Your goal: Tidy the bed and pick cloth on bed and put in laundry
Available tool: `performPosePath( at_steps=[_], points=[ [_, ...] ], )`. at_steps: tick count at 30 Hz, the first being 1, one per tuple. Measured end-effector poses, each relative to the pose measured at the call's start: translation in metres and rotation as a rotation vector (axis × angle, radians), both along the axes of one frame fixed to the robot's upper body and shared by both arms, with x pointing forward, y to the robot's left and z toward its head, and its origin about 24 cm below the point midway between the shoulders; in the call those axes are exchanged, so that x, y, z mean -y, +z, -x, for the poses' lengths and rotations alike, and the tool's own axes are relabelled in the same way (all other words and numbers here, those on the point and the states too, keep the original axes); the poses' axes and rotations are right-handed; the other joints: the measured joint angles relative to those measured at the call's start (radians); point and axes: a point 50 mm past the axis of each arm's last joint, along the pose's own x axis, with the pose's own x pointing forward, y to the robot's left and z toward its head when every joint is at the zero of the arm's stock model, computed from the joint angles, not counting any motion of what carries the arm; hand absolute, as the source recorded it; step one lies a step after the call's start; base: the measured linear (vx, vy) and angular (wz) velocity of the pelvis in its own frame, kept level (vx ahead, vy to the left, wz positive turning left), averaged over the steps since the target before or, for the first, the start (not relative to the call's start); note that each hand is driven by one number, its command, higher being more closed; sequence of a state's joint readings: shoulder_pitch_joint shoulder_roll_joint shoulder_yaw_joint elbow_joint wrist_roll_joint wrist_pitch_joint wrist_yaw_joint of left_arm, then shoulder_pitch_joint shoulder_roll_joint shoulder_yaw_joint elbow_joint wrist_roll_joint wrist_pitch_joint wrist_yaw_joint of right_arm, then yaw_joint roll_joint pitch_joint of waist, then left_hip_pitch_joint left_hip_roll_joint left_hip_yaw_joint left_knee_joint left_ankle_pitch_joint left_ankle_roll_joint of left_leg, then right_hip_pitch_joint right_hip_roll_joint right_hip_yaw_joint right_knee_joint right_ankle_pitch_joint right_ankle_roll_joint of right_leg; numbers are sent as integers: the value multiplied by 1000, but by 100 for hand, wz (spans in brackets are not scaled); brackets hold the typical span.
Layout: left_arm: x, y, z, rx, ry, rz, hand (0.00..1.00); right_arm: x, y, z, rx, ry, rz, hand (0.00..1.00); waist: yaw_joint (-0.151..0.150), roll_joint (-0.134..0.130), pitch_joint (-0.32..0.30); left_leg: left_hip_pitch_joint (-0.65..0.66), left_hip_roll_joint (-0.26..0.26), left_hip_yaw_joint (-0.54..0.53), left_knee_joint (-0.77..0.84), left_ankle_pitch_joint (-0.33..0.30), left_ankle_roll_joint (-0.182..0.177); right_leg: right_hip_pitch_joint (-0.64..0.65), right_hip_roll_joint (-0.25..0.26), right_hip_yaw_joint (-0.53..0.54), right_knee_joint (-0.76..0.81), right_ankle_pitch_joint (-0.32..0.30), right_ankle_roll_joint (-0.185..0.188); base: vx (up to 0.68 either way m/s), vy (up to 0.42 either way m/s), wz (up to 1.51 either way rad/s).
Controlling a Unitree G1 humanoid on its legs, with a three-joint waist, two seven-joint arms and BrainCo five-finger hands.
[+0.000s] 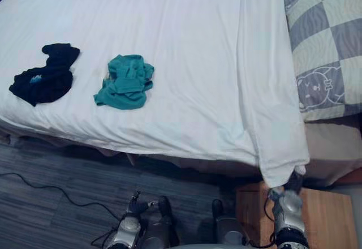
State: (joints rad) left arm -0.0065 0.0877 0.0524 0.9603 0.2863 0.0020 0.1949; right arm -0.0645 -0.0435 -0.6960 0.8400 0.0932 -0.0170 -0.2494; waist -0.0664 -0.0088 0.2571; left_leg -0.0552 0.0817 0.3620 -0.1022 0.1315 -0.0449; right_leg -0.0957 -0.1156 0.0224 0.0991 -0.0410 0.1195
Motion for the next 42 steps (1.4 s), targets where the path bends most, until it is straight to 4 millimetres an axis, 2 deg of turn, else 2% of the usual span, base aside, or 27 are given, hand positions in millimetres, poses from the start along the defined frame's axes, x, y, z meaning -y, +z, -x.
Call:
performPosePath(
  at_steps=[1, 3, 5, 6, 8, 9, 12, 14, 15, 17, 18, 20, 22, 23, 24, 25, 27, 28, 29, 32, 33, 35, 36, 37, 41, 42],
  points=[
    [-1, -1, 2, -6, 6, 0, 0, 0, -7, 14, -37, -53, -35, 0, -2, 0, 0, 0, 0, 1, 0, 0, 0, 0, 1, 3, 0, 0, 0, 32, 0, -11],
    [-6, -1, 3, -6, 43, 0, 0, 8, -18, 55, -109, -234, -84, 0, -15, 1, -1, 5, 1, 3, 0, -1, -2, 1, 1, 5, 0, 0, 0, 27, -3, -7],
    [-8, 0, 4, -4, 56, -3, 0, 22, -12, 70, -103, -356, -49, 0, -29, 2, -1, 9, 2, 4, -1, -1, -2, 1, 1, 6, 2, 0, 0, -1, 3, -7],
    [-9, 0, 4, -4, 61, -3, 0, 34, -1, 70, -74, -399, 12, 100, -32, 3, -2, 9, 2, 5, -1, -2, -2, 0, 1, 7, 2, 0, 0, -15, 6, -5],
    [-9, 0, 5, -5, 66, -3, 0, 51, 20, 65, 0, -423, 109, 100, -32, 3, -3, 9, 4, 5, -1, -5, -7, 1, 1, 8, 3, 0, 0, -14, 7, 2],
    [-9, -1, 6, -16, 69, -5, 0, 66, 47, 56, 89, -438, 222, 100, -31, 1, -5, 5, 6, 4, -1, -10, -1, -1, -1, 8, 3, -1, -1, -31, 16, 4],
    [-8, -4, 14, -36, 70, -4, 0, 79, 98, 28, 237, -381, 432, 100, -29, -8, -14, -5, 6, 2, -1, -10, 0, -12, -1, 9, 4, 5, -3, -13, 6, 1],
    [-7, -5, 15, -42, 54, -9, 0, 77, 115, 10, 292, -324, 496, 100, -27, -16, -18, -7, 5, 1, -1, -9, 0, -12, -2, 9, 5, 11, 3, 0, 0, 0],
    [-8, -4, 14, -42, 39, -17, 0, 73, 126, -13, 334, -251, 522, 100, -24, -20, -21, -7, 4, 2, 0, -9, 0, -13, -3, 12, 7, 12, 2, 0, 0, 0],
    [-7, -4, 14, -39, 30, -14, 0, 66, 138, -36, 380, -170, 547, 100, -23, -20, -21, -9, 2, -1, 1, -9, 0, -19, -5, 13, 14, 13, 3, 0, 0, 0],
    [-5, -3, 11, -32, 5, -18, 0, 60, 152, -58, 433, -86, 582, 100, -16, -16, -17, -28, 0, -2, 6, -7, 2, -37, -6, 14, 28, 13, 3, 0, 0, 0],
    [-3, 0, 4, -10, -8, -16, 0, 56, 174, -78, 506, -18, 632, 100, -4, -10, -1, -44, 0, -7, 26, -7, 4, -55, -7, 13, 41, 12, 3, -2, -2, 14],
    [-2, 3, -4, 23, -12, -11, 0, 50, 204, -97, 609, 35, 697, 100, 4, 2, 37, -68, 2, -20, 56, -11, 9, -65, -9, 4, 58, 11, 1, 2, -3, 21],
    [-2, 6, -11, 50, -13, -7, 0, 43, 232, -113, 710, 67, 749, 100, 14, 15, 67, -92, 4, -30, 79, -13, 13, -84, -10, 2, 76, 10, 1, -71, -8, 12],
    [0, 9, -16, 66, -17, -5, 0, 39, 252, -123, 777, 87, 781, 100, 21, 30, 91, -106, 4, -32, 90, -14, 13, -96, -11, 1, 86, 9, 2, -89, -10, 10],
    [0, 9, -18, 73, -20, -5, 0, 37, 262, -128, 811, 98, 798, 100, 26, 39, 102, -117, 4, -34, 96, -14, 13, -108, -11, 0, 95, 8, 3, -85, -16, 16],
    [2, 12, -24, 100, -25, -1, 0, 25, 302, -147, 940, 134, 851, 100, 28, 80, 149, -166, 1, -46, 122, -14, 14, -156, -24, -6, 132, 3, 5, -67, -6, 16],
    [2, 13, -25, 106, -25, -6, 0, 22, 310, -151, 962, 147, 861, 100, 28, 89, 160, -177, 0, -46, 128, -15, 16, -170, -26, -5, 144, 1, 7, -69, -13, 8],
    [1, 13, -25, 105, -20, -11, 0, 13, 326, -164, 998, 189, 879, 100, 29, 108, 183, -214, -4, -45, 151, -17, 18, -217, -27, 2, 180, -10, 11, -61, -22, 5],
    [0, 11, -23, 93, -21, -12, 0, 7, 328, -177, 981, 226, 870, 100, 32, 121, 189, -267, -3, -43, 183, -22, 26, -274, -30, 9, 216, -17, 11, -21, -16, 2],
    [1, 12, -26, 92, -33, -13, 0, 6, 322, -185, 944, 251, 859, 100, 38, 132, 196, -305, 0, -43, 212, -27, 33, -309, -32, 11, 239, -22, 12, -3, -14, 4],
    [3, 13, -32, 104, -33, -14, 0, 5, 311, -191, 890, 274, 842, 100, 47, 142, 203, -336, 4, -42, 245, -36, 44, -340, -33, 16, 267, -30, 13, 0, 0, 0],
    [5, 15, -37, 118, -28, -11, 0, 5, 298, -195, 845, 293, 825, 100, 56, 149, 207, -357, 7, -39, 277, -44, 54, -362, -35, 21, 294, -41, 13, 0, 0, 0],
    [6, 16, -39, 123, -26, -9, 0, 4, 295, -196, 848, 300, 829, 100, 55, 152, 209, -365, 8, -39, 294, -53, 55, -368, -36, 24, 306, -46, 13, 19, -20, -4],
    [7, 19, -45, 142, -14, -18, 0, 1, 275, -194, 818, 315, 792, 100, 54, 148, 212, -372, 33, -30, 382, -111, 46, -358, -33, 32, 333, -67, 15, 8, -19, -14],
    [6, 21, -49, 155, 0, -16, 0, 0, 261, -191, 804, 318, 766, 100, 53, 140, 214, -369, 48, -28, 411, -131, 45, -345, -27, 31, 337, -72, 13, -3, -38, -13]
  ],
)
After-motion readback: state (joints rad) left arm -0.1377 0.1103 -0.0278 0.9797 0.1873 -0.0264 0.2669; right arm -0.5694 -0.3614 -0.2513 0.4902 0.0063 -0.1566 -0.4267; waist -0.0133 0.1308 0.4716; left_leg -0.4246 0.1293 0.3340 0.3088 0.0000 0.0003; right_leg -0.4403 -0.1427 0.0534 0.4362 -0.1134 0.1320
